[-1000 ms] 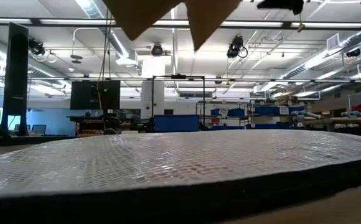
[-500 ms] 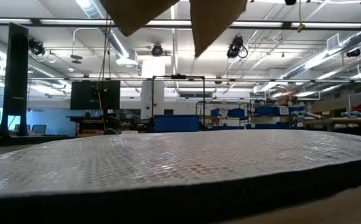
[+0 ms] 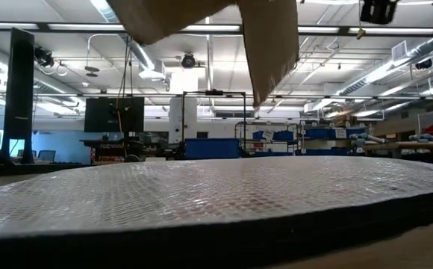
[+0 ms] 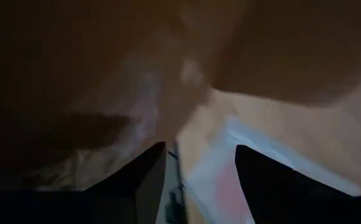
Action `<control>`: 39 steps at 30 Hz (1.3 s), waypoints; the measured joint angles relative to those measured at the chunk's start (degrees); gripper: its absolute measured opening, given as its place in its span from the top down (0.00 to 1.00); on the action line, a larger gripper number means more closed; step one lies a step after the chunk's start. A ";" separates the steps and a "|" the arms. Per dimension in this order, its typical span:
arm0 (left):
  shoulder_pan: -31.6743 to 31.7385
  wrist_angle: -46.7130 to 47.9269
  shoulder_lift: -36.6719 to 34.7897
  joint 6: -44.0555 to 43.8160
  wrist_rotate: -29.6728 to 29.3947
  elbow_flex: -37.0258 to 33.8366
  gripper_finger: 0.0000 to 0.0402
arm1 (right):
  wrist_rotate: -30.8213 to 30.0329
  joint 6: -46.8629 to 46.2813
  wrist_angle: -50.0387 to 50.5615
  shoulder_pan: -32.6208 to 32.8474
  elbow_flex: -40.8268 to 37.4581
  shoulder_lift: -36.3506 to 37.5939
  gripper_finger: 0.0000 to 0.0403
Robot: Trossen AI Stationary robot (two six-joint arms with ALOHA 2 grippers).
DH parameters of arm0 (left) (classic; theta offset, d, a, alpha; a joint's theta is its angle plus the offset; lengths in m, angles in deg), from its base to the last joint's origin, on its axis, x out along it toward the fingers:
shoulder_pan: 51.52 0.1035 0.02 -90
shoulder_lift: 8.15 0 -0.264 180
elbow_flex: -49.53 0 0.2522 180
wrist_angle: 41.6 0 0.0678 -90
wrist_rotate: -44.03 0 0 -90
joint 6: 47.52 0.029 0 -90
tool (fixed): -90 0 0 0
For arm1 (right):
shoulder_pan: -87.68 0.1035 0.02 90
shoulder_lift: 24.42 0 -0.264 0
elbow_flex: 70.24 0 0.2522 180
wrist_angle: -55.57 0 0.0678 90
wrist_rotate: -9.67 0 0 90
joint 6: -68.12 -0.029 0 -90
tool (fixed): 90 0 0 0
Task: Unpack boxes
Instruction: Break down the cardboard box until it is fully flat using the red cutter
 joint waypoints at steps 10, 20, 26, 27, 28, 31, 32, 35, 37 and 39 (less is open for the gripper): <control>-4.62 1.08 -2.48 -10.15 -12.62 -10.66 0.89 | 1.17 -8.98 14.71 0.11 0.00 0.55 0.51; -6.06 1.95 -4.18 -11.91 -16.29 -19.62 0.87 | 2.13 -17.11 20.32 0.18 0.07 0.82 0.51; -7.51 2.75 -4.11 -9.73 -14.87 -23.74 0.81 | 1.93 -18.87 21.23 0.04 0.09 -1.48 0.50; -7.52 2.66 -4.08 -9.91 -14.72 -24.31 0.80 | 1.92 -19.15 21.51 0.04 0.09 -1.88 0.50; -7.52 3.28 -4.05 -10.32 -14.65 -24.45 0.78 | 1.93 -19.45 21.58 0.04 0.09 -2.28 0.50; -7.69 7.03 -4.06 -10.86 -13.80 -24.47 0.71 | 2.10 -19.61 22.80 0.04 0.12 -3.10 0.51; -7.69 8.94 -3.95 -10.99 -12.88 -24.54 0.68 | 2.20 -19.69 23.65 0.04 0.15 -3.26 0.51; -7.63 17.87 -3.70 -11.39 -10.21 -24.63 0.59 | 2.44 -19.90 26.33 0.17 0.20 -3.37 0.50; -7.86 24.69 -4.44 -12.78 -9.51 -24.87 0.54 | 2.71 -20.37 26.81 0.17 0.20 -3.43 0.51; -8.53 29.94 -5.00 -14.50 -9.37 -24.89 0.50 | 2.29 -21.58 26.92 0.15 0.32 -3.41 0.51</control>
